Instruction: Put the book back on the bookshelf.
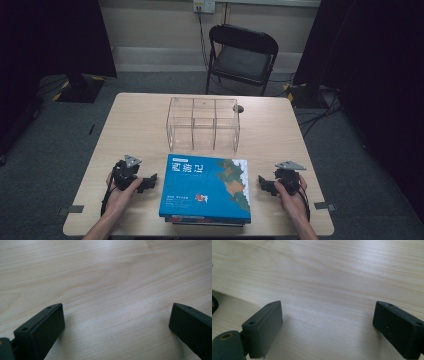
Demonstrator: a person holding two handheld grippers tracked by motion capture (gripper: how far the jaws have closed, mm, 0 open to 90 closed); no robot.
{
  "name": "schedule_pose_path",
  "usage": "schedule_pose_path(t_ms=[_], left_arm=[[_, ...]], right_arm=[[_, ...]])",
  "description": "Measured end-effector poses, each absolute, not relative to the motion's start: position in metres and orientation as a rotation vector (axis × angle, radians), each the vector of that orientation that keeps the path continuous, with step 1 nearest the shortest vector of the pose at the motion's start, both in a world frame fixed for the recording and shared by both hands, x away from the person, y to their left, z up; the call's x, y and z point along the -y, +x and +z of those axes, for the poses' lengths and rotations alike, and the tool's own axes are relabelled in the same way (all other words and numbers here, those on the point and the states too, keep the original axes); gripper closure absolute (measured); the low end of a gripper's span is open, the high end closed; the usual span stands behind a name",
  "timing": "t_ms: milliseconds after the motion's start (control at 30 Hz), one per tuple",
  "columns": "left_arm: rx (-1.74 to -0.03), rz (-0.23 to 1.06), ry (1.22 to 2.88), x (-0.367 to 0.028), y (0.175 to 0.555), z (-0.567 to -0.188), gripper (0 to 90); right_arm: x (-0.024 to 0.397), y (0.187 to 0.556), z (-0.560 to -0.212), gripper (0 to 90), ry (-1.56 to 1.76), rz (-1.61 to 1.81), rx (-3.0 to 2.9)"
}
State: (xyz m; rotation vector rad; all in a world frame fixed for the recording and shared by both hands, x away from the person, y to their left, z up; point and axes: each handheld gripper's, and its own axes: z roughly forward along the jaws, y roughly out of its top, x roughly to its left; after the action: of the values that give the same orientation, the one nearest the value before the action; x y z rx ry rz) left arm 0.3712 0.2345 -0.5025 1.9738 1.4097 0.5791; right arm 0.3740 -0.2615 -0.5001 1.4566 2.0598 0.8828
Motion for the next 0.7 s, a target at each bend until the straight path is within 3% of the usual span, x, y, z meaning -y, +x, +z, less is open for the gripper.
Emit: schedule_pose_path(t_ms=[333,567,700], left_arm=[[-1.391,0.576,1.985,-0.2346,0.3721,-0.5022,0.4],[-1.362,0.581,2.004,-0.2308,0.3680,-0.4966,17.4],[-1.337,0.564,2.011,-0.2284,0.3640,-0.4931,17.1]], right_arm=[[0.2615,0.3742,-0.5000,8.5,1.455,0.883,-2.061],[0.2618,0.3734,-0.4997,9.2,1.454,0.884,-2.066],[0.2614,0.3713,-0.4971,12.8,1.471,0.879,-2.074]])
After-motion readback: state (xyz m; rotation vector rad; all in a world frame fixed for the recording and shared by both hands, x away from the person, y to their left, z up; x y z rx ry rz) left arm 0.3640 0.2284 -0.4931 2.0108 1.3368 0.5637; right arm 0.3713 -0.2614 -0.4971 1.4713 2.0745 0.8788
